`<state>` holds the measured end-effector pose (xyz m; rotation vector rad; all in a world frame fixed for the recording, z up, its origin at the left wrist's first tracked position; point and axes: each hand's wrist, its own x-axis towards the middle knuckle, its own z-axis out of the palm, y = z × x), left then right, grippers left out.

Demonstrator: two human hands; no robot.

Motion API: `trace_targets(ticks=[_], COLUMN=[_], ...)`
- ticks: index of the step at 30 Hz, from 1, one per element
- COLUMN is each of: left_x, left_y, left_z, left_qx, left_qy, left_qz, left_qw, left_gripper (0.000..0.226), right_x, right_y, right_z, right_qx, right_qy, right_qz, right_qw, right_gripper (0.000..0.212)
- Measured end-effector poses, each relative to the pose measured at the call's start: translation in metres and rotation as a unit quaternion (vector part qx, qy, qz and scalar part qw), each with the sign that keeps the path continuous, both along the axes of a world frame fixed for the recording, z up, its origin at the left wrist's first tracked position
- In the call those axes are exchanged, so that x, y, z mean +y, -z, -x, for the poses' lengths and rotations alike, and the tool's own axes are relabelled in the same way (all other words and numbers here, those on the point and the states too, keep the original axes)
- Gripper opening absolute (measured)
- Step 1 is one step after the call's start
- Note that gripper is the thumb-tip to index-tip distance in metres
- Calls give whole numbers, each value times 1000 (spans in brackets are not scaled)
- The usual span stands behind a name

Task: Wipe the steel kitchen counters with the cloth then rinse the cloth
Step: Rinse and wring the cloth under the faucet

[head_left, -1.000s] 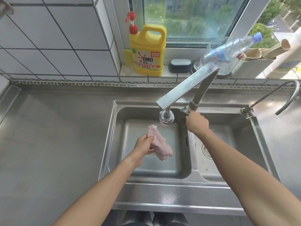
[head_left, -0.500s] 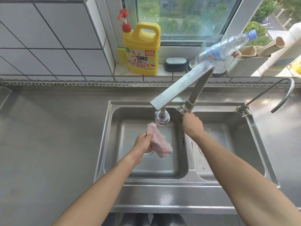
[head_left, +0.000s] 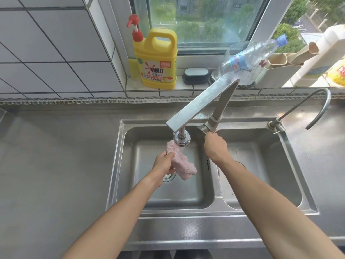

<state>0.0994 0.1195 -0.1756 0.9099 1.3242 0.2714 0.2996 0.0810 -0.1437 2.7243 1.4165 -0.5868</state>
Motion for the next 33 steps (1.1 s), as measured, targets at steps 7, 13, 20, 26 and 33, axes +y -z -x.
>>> trace_targets(ticks=[7, 13, 20, 26, 33], left_x=[2, 3, 1, -2, -1], left_y=[-1, -4, -13, -18, -11], left_z=[-6, -10, -12, -8, 10], left_qx=[2, -13, -34, -53, -50], left_qy=[-1, -3, -13, 5, -8], left_qz=[6, 8, -4, 0, -21], left_qw=[1000, 1000, 999, 999, 998], left_gripper=[13, 13, 31, 43, 22], right_x=[0, -17, -33, -28, -15], right_y=[-1, -14, 7, 19, 31], right_z=[-2, 23, 65, 82, 84], right_qx=[9, -160, 257, 500, 550], right_qy=[-3, -22, -22, 146, 265], right_qz=[10, -50, -108, -142, -130], right_qw=[1000, 986, 960, 842, 781], right_gripper=[26, 20, 35, 18, 32])
